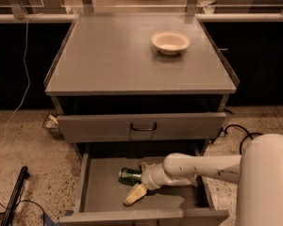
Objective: Pick green can from middle drawer and place on counter
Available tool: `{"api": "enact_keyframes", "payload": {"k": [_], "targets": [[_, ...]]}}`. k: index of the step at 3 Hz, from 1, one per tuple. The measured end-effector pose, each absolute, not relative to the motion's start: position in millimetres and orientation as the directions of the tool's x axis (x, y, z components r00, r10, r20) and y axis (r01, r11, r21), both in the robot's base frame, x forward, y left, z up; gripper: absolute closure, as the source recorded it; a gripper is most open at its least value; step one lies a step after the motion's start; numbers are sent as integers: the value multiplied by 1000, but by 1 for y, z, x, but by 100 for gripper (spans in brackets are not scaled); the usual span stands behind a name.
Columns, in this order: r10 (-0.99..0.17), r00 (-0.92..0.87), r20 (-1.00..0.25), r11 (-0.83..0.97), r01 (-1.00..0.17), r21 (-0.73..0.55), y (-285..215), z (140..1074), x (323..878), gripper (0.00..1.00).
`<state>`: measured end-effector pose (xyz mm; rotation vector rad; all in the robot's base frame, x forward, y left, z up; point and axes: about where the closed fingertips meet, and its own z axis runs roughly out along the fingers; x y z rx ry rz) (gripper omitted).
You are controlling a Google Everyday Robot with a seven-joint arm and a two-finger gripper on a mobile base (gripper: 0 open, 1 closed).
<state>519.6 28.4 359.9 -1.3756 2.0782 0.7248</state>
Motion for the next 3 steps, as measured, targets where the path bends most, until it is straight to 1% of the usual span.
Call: {"api": "enact_keyframes", "payload": {"k": [1, 3], "targets": [[-641, -333, -691, 334, -932, 140, 30, 358, 520, 15], [-641, -333, -691, 334, -932, 140, 30, 358, 520, 62]]}}
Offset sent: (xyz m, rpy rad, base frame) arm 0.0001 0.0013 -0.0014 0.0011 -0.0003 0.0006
